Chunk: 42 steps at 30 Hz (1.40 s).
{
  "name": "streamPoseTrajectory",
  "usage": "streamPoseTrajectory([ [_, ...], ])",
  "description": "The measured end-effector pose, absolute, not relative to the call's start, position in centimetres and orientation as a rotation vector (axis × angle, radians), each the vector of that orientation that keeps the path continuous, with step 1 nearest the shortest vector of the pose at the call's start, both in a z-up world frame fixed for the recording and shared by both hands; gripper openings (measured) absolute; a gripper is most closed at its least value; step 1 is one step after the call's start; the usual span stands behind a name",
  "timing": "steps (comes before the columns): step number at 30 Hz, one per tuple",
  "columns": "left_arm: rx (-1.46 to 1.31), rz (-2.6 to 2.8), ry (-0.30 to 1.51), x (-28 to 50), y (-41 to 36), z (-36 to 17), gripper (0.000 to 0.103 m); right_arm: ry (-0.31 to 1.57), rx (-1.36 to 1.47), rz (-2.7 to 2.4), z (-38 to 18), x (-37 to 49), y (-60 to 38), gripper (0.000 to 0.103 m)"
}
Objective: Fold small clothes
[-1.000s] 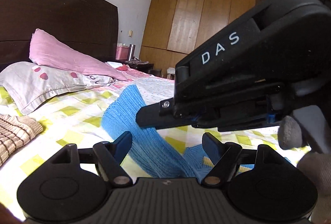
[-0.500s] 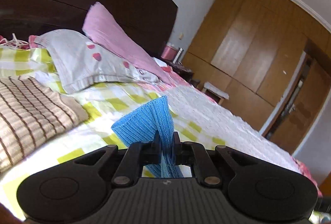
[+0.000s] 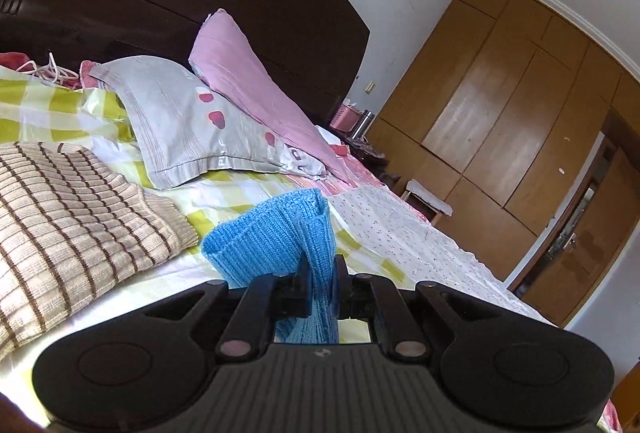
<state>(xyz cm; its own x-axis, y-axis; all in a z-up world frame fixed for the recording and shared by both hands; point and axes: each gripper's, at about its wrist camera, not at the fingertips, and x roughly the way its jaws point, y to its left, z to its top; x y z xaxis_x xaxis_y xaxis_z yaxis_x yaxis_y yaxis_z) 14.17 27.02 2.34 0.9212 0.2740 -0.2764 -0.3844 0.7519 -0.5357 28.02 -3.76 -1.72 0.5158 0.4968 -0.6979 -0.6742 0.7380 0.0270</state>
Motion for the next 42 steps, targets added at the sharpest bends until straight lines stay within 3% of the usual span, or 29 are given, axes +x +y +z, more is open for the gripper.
streamPoseTrajectory([
  [4, -0.625, 0.354, 0.187, 14.2, 27.1, 2.2, 0.015, 0.759, -0.148, 0.7, -0.9, 30.0, -5.1, 0.031],
  [11, -0.635, 0.339, 0.204, 14.3, 27.0, 1.8, 0.015, 0.849, -0.424, 0.767, -3.2, 31.5, -1.7, 0.031],
  [15, -0.63, 0.332, 0.206, 14.5, 26.9, 1.8, 0.015, 0.89, -0.437, 0.776, -3.7, 31.8, -1.2, 0.03],
  [17, -0.633, 0.329, 0.212, 14.6, 26.9, 1.7, 0.015, 0.904, -0.412, 0.775, -3.4, 32.0, -1.4, 0.011],
  [20, -0.633, 0.325, 0.218, 14.7, 26.9, 1.5, 0.015, 0.902, -0.36, 0.751, -2.5, 32.5, -1.9, 0.001],
  [27, -0.63, 0.315, 0.215, 14.7, 26.7, 1.6, 0.015, 0.801, -0.302, 0.613, -0.5, 35.5, -2.0, 0.001],
  [35, -0.621, 0.286, 0.214, 14.9, 26.3, 1.7, 0.015, 0.763, -0.356, 0.511, -2.7, 37.6, -0.6, 0.002],
  [42, -0.641, 0.239, 0.203, 14.7, 25.9, 2.0, 0.015, 0.625, -0.325, 0.504, -0.4, 33.9, -1.2, 0.011],
])
